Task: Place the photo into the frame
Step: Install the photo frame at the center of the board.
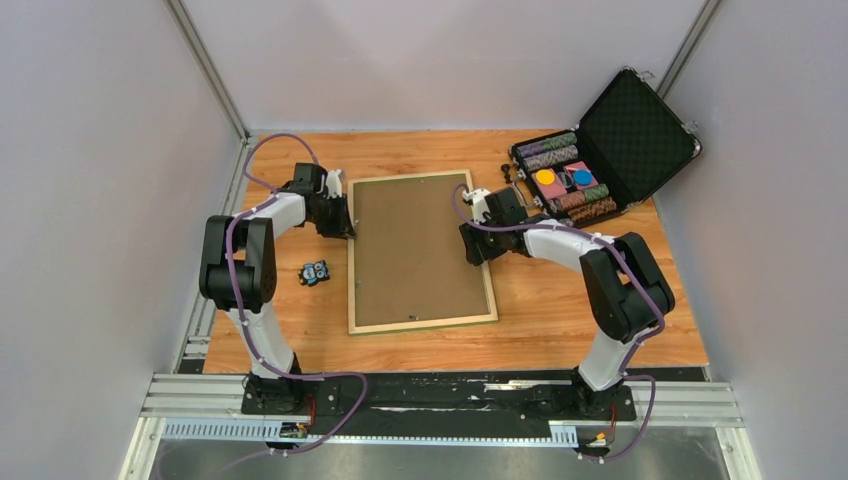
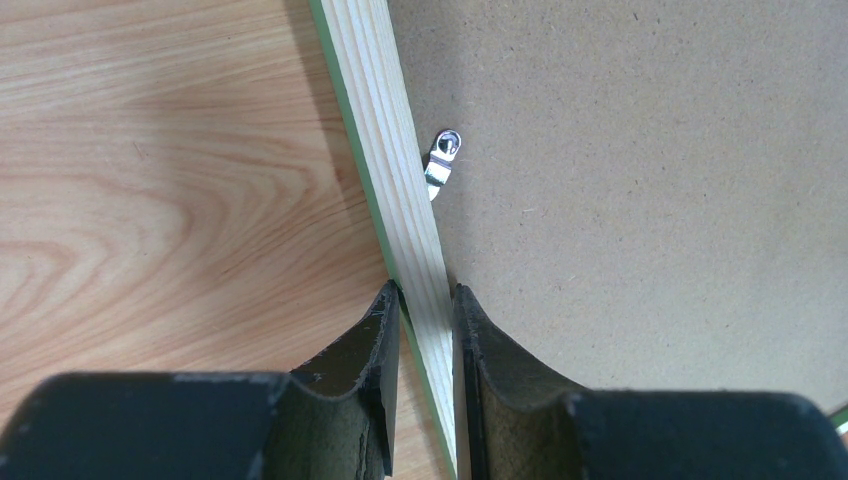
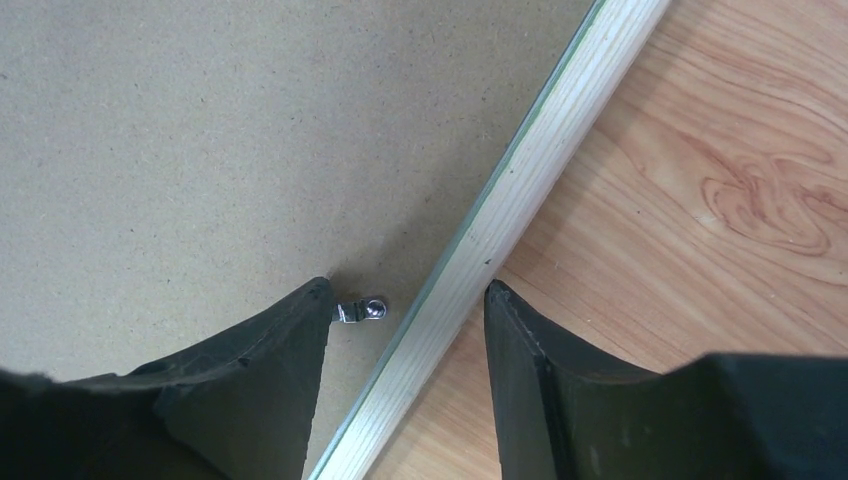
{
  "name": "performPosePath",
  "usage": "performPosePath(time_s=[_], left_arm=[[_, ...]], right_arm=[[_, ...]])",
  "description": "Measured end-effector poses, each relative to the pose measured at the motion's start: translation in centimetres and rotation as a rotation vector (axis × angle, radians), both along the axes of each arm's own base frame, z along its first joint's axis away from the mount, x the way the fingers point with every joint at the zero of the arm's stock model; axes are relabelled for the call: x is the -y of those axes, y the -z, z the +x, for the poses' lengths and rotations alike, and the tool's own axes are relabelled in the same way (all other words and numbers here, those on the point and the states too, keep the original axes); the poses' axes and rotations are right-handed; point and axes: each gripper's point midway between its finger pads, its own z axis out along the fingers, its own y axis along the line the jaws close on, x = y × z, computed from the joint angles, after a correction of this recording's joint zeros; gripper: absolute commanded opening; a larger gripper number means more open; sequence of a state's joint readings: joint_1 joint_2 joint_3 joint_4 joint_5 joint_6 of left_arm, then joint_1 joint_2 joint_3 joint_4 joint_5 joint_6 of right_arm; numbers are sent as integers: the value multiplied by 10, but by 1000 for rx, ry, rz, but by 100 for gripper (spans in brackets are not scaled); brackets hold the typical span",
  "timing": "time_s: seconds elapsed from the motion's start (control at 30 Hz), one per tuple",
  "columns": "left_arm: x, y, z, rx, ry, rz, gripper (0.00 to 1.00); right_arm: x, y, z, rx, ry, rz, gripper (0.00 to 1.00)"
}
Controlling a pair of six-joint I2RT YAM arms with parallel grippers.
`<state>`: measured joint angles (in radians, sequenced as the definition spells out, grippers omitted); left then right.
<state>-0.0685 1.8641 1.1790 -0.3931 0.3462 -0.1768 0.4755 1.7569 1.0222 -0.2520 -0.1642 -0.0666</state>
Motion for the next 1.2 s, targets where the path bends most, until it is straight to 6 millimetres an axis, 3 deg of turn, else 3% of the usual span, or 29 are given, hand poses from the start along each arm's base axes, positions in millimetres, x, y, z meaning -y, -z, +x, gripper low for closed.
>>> performPosePath(time_s=[0.87, 1.2], left_arm=[[0, 0, 0, 0, 0, 0, 0], [0, 0, 0, 0, 0, 0, 0]], right_arm=[[11, -2, -13, 11, -79, -46, 38], [14, -2, -15, 6, -94, -52, 26]])
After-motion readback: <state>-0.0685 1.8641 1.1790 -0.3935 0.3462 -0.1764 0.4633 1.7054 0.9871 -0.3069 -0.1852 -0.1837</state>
